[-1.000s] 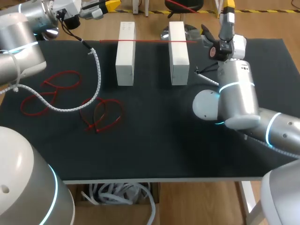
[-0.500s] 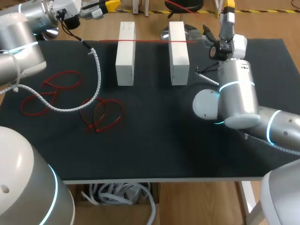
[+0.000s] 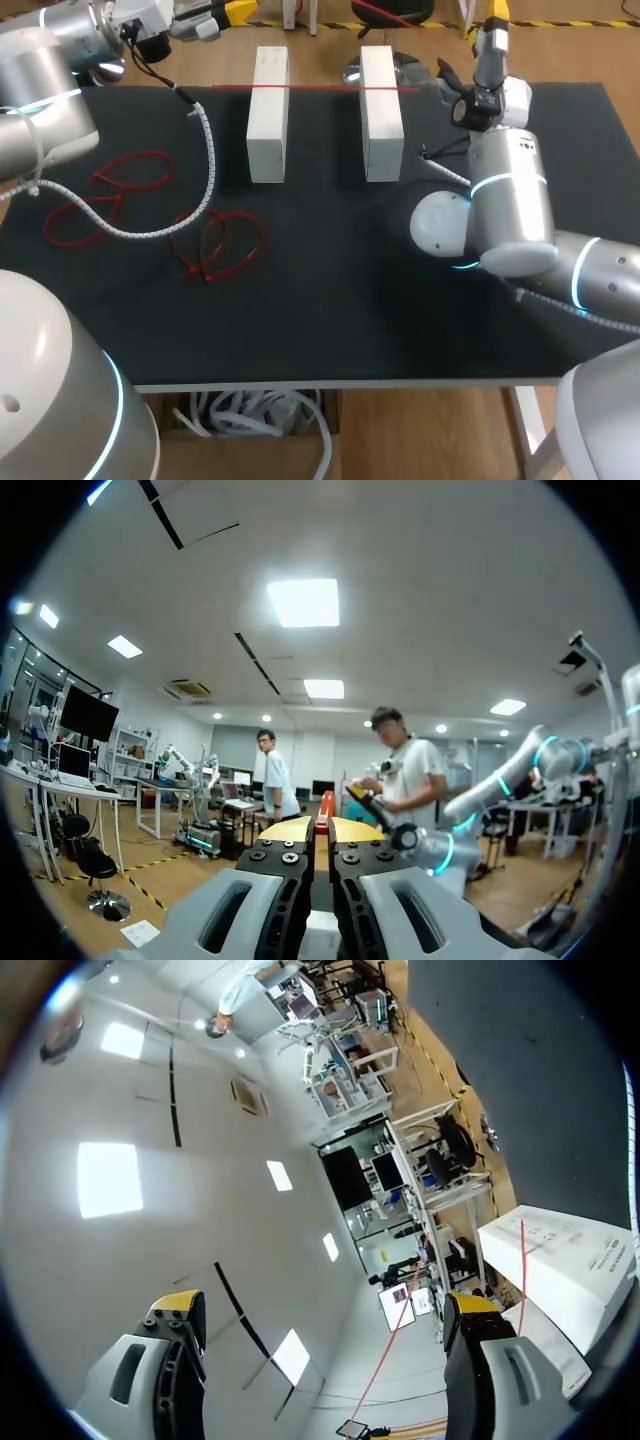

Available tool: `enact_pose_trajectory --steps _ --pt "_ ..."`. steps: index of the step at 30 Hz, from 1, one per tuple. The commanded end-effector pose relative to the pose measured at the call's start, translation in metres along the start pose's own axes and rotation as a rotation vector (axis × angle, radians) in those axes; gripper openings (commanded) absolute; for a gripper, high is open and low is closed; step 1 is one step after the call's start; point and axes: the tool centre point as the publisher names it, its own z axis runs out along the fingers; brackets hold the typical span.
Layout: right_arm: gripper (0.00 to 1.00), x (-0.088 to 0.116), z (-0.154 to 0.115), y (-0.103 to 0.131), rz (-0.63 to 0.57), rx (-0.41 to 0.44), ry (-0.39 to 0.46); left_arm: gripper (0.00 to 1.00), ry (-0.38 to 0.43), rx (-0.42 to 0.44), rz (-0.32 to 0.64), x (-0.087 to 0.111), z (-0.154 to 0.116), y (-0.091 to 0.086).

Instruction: Grab the tape and strap the tape.

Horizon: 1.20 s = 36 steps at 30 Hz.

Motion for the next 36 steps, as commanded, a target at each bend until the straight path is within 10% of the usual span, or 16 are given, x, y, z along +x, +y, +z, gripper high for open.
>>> enact_pose_trajectory --steps 1,6,16,24,36 --pt "0.99 0.0012 0.0043 -0.0016 -0.005 0.008 0.009 0.00 -0.003 0.001 0.002 0.0011 0.0004 0.0006" --pt "0.65 0.0011 0.0050 -0.0024 -0.012 0.014 0.004 0.00 -0.003 0.001 0.002 0.0011 0.0004 0.0006" --pt "0.65 -0.0003 0.0037 -0.0016 -0.028 0.018 0.002 0.00 -0.003 0.001 0.002 0.0011 0.0004 0.0006" --pt "0.35 -0.0001 0.0030 -0.0016 -0.043 0.022 0.002 0.00 -0.003 0.001 0.002 0.0011 0.0004 0.0006" --pt "0.36 -0.0008 0.0023 -0.0055 -0.064 0.037 0.002 0.00 -0.003 0.001 0.002 0.0011 0.0004 0.0006"
